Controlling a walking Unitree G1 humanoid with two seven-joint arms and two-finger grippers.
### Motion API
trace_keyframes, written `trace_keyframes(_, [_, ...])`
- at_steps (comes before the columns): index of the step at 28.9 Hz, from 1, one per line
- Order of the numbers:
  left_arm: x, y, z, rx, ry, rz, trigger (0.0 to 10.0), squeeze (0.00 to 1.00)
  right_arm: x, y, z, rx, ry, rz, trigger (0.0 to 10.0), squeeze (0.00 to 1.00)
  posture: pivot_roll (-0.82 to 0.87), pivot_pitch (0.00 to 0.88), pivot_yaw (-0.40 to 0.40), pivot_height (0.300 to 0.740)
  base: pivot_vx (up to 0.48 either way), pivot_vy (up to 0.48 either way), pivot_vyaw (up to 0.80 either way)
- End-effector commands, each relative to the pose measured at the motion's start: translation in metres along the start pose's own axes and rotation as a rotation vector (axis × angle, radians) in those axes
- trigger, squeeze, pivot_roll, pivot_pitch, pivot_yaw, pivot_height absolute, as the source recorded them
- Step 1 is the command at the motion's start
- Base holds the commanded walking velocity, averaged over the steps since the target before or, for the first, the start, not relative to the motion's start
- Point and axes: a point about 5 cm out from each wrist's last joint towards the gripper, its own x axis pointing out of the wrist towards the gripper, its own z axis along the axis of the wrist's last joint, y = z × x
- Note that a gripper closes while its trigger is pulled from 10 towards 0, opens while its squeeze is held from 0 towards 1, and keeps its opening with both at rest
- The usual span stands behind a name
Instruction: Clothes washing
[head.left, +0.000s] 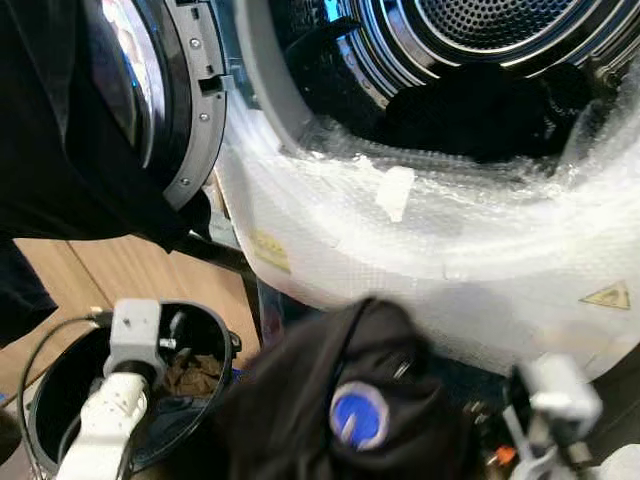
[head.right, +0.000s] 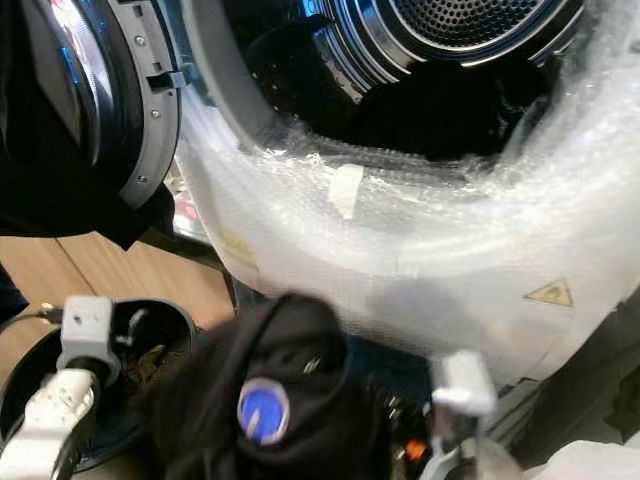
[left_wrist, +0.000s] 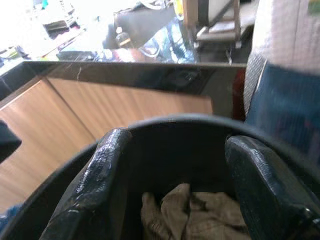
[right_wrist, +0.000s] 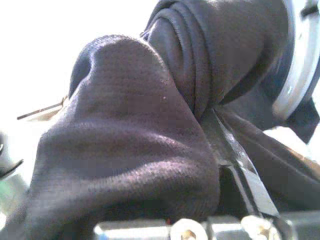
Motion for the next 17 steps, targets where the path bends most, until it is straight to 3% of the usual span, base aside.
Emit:
trace_keyframes(1, [0.002,-0.002,0.002,0.016,-0.042,0.014,10.0,0.0,0.01,-0.001,0.02,-0.051,-0.059,0.008,0.0,0.0,-0.03,0.02,0.089,0.74,0.0,0.0,0.0])
trace_keyframes(4, [0.006,-0.007,0.007,0.061,-0.083,0.001,10.0,0.0,0.022,-0.005,0.045,-0.12,-0.128,0.029,0.0,0.0,-0.03,0.015,0.081,0.74,0.0,0.0,0.0])
trace_keyframes(8, [0.009,-0.014,0.005,0.061,-0.078,-0.014,10.0,0.0,0.038,-0.012,0.078,-0.185,-0.224,0.082,0.0,0.0,-0.03,0.004,0.086,0.74,0.0,0.0,0.0])
trace_keyframes(12, [0.01,-0.024,0.011,0.116,-0.137,-0.067,10.0,0.0,0.054,-0.027,0.114,-0.246,-0.331,0.08,0.0,0.0,-0.03,0.0,0.085,0.74,0.0,0.0,0.0])
trace_keyframes(17, [0.011,-0.03,0.011,0.101,-0.155,-0.06,10.0,0.0,0.072,-0.046,0.144,-0.332,-0.329,0.077,0.0,0.0,-0.03,0.0,0.071,0.74,0.0,0.0,0.0])
